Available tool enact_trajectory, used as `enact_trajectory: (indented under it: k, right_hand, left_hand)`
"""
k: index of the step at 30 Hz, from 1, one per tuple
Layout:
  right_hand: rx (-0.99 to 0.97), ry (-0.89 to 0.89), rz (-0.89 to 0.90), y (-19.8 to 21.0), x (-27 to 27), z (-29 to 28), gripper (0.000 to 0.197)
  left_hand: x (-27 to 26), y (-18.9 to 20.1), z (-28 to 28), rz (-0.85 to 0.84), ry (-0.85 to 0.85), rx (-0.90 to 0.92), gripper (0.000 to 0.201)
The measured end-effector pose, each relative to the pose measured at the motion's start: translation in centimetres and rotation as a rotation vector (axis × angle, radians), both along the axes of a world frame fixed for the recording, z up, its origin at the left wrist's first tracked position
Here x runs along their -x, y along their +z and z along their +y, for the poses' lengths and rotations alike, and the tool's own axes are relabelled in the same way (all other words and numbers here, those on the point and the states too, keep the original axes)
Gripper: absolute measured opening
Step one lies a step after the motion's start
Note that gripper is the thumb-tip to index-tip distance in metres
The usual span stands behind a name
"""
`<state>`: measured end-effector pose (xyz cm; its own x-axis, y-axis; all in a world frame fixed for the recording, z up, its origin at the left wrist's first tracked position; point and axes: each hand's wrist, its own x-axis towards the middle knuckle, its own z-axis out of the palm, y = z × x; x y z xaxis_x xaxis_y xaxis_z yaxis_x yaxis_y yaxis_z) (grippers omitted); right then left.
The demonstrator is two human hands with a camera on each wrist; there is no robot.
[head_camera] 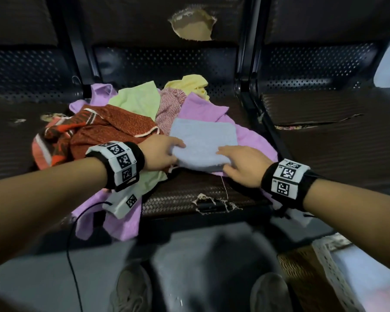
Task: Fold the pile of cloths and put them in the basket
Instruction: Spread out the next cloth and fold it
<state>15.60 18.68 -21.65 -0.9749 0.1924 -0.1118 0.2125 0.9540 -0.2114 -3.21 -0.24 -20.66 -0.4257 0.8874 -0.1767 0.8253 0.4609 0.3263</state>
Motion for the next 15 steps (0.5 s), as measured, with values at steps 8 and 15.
enact_trajectory:
  k: [8,15]
  right_hand:
    - [0.383,-0.190,0.321,3.1,0.0,1.3,0.016]
    - [0.535,-0.364,0.214,0.2,0.5,0.8,0.029]
  left_hand:
    - [0.6,0.4,-1.4,-0.154,0.236,-0.544,0.017]
    - [0.7,-1.7,-1.8,-0.075,0.429,-0.303,0.021]
